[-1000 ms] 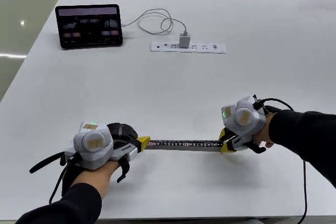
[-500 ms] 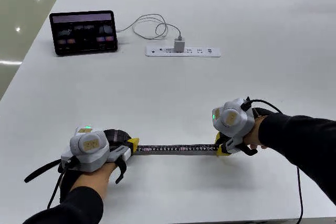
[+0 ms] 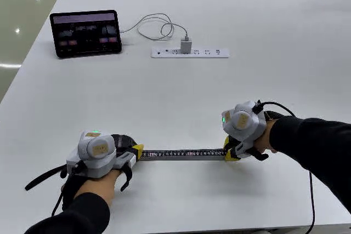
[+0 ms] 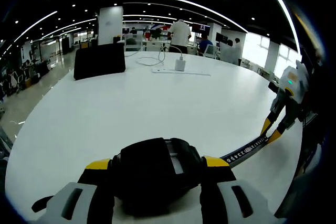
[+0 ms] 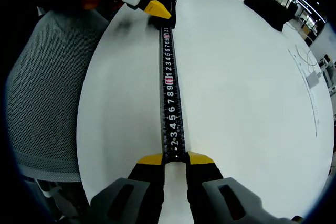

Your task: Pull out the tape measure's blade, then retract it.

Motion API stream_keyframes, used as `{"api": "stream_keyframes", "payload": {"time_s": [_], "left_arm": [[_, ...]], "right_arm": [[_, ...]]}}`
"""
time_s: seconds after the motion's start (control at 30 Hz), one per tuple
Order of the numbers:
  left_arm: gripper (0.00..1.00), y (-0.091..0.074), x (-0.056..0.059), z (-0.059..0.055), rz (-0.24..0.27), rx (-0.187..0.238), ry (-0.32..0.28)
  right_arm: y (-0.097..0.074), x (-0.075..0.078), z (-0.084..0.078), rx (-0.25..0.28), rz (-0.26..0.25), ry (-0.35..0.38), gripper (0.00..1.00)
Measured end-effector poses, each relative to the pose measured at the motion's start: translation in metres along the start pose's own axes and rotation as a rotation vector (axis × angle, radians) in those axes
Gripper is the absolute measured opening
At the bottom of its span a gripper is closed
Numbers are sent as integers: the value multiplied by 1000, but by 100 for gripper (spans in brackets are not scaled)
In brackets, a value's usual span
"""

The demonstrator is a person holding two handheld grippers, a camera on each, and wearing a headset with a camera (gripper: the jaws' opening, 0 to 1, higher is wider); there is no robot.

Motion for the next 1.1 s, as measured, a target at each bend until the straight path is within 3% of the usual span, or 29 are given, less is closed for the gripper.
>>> {"api": "stream_keyframes", "payload": {"time_s": [0.5, 1.1], "left_arm": [[62, -1, -1, 0, -3, 2, 4], [62, -2, 0, 1, -5, -2, 5]], "right_arm": [[0, -2, 4, 38, -4, 37, 11], [3, -3, 14, 35, -2, 27, 11]]}}
Point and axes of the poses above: the centre of the closed fingertips' face, and the gripper's own axes: y roughly forward along the fingers, x roughly to its right, z roughly out of its top, the point moved 2 cm from there along -y, roughly backward along the fingers
